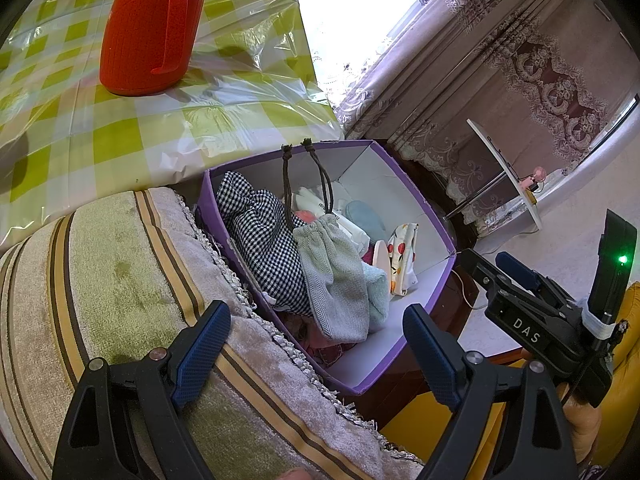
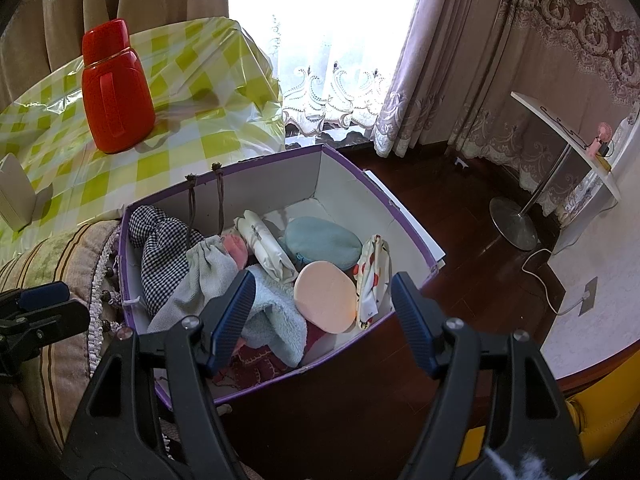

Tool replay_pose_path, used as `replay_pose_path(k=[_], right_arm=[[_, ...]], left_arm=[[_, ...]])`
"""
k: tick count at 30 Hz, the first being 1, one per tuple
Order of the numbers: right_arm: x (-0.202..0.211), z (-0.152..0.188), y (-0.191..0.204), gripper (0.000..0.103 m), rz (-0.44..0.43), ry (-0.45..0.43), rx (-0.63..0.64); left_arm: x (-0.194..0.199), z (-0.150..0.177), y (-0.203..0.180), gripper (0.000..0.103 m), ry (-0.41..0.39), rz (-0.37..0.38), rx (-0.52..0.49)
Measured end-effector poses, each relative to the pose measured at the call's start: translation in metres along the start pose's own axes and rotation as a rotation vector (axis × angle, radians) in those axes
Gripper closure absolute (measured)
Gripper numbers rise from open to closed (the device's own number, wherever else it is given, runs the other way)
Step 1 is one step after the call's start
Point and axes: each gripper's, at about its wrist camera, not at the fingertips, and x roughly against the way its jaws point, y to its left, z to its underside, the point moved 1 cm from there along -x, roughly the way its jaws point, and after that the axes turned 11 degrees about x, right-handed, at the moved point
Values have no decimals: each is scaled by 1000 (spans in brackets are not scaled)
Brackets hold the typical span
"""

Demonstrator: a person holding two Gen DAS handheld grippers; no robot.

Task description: Organize soft objects

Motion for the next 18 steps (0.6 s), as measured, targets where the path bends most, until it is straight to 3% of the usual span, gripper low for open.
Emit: replay_pose_path(k=[18], right_arm=[[-2,3,1,30,-3,4,-1]], left_arm=[[0,0,0,14,1,0,-1]])
